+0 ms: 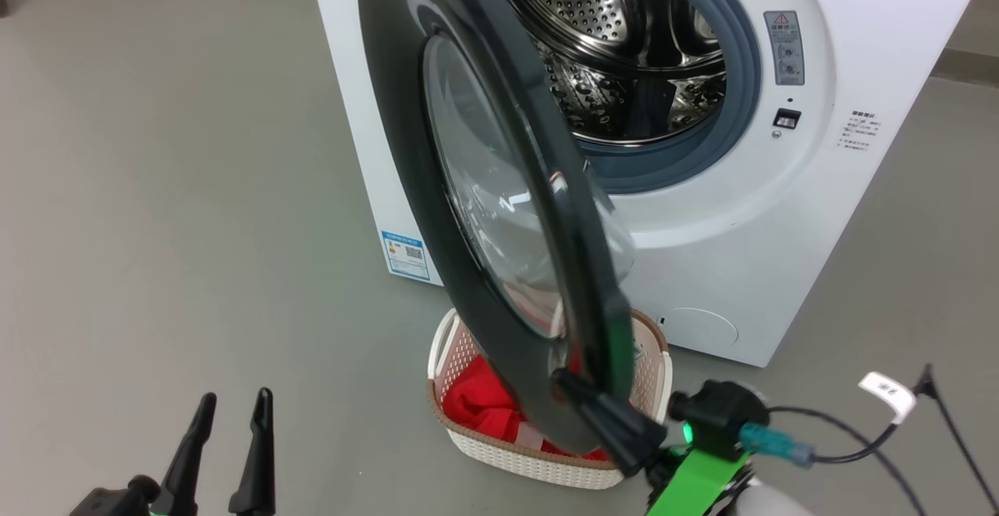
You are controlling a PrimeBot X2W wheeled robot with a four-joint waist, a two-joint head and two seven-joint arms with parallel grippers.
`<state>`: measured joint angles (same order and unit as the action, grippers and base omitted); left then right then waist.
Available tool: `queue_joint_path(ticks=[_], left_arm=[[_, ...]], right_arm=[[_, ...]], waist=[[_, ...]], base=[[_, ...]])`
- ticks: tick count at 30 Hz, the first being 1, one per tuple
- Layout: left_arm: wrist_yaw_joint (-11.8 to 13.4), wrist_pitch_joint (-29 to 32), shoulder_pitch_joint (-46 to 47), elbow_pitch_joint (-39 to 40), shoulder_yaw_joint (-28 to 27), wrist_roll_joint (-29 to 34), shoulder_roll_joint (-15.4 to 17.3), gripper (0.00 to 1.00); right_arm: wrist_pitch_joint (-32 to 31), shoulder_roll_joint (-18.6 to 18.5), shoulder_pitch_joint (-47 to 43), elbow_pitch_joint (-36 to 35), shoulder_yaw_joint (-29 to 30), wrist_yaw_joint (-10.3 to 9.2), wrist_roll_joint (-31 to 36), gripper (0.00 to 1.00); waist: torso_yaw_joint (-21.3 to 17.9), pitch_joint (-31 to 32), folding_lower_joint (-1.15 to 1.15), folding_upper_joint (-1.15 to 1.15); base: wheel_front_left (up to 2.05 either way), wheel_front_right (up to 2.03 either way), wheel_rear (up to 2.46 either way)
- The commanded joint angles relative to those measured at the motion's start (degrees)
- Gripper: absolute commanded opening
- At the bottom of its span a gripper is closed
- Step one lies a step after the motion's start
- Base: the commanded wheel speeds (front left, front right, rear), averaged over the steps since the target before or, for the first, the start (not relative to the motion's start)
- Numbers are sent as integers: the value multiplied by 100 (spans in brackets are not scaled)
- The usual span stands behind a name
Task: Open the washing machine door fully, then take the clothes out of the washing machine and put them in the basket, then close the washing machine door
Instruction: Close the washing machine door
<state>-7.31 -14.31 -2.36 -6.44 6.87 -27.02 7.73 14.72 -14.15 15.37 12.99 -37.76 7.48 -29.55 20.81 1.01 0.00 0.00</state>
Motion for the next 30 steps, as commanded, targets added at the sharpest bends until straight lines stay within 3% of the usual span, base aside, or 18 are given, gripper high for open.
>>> queue_joint_path(ticks=[1, 8, 30], left_arm=[[-18, -69, 128, 124, -177, -22, 125, 100], [-18, -69, 171, 182, -192, -24, 87, 100], [-18, -69, 660, 420, -155, 124, -231, 100]], right_arm=[[28, -27, 125, -95, 106, 1, -16, 0], [28, -176, 137, -121, 703, 1, 32, 0], [28, -896, 1333, 228, 1718, 1, -195, 0]], waist=[[-14, -15, 0, 0], [-108, -272, 0, 0], [-144, -1613, 0, 0]], base=[[0, 0, 0], [0, 0, 0], [0, 0, 0]])
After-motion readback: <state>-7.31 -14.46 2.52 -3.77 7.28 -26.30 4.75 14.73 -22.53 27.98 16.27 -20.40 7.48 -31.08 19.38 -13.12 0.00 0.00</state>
